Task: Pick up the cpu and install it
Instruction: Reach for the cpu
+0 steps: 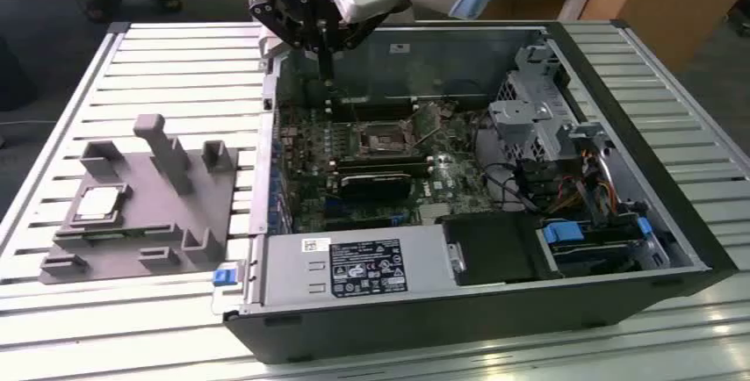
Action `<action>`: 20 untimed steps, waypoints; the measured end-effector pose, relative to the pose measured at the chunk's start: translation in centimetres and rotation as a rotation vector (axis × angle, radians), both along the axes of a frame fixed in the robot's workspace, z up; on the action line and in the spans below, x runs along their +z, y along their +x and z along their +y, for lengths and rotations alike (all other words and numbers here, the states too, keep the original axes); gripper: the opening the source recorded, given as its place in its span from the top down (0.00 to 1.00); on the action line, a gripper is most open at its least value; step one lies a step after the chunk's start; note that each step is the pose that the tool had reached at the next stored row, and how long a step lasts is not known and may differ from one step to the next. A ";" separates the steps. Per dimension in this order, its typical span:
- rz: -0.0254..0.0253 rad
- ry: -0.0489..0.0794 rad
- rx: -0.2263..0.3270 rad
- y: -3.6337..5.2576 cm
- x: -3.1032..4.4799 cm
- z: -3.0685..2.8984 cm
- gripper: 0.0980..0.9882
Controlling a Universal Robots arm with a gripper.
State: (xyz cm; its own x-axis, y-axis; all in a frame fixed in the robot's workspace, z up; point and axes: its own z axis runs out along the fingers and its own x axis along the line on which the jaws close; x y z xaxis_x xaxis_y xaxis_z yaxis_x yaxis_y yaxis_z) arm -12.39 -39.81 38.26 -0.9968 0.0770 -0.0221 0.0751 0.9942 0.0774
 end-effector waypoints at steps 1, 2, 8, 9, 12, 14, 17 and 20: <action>0.0000 0.001 0.000 0.00 0.00 0.00 0.99; 0.0000 0.001 0.000 0.00 0.00 0.00 0.99; 0.0000 0.002 0.000 -0.42 0.00 0.00 0.99; 0.0001 0.002 0.000 -0.63 0.00 0.00 0.99; 0.0001 0.002 0.000 -1.56 -0.01 0.00 0.99; 0.0000 0.002 0.000 -2.24 -0.02 0.00 0.99; 0.0001 0.002 0.000 -3.05 -0.04 0.00 0.99; 0.0005 0.002 0.000 -3.70 -0.06 0.00 0.99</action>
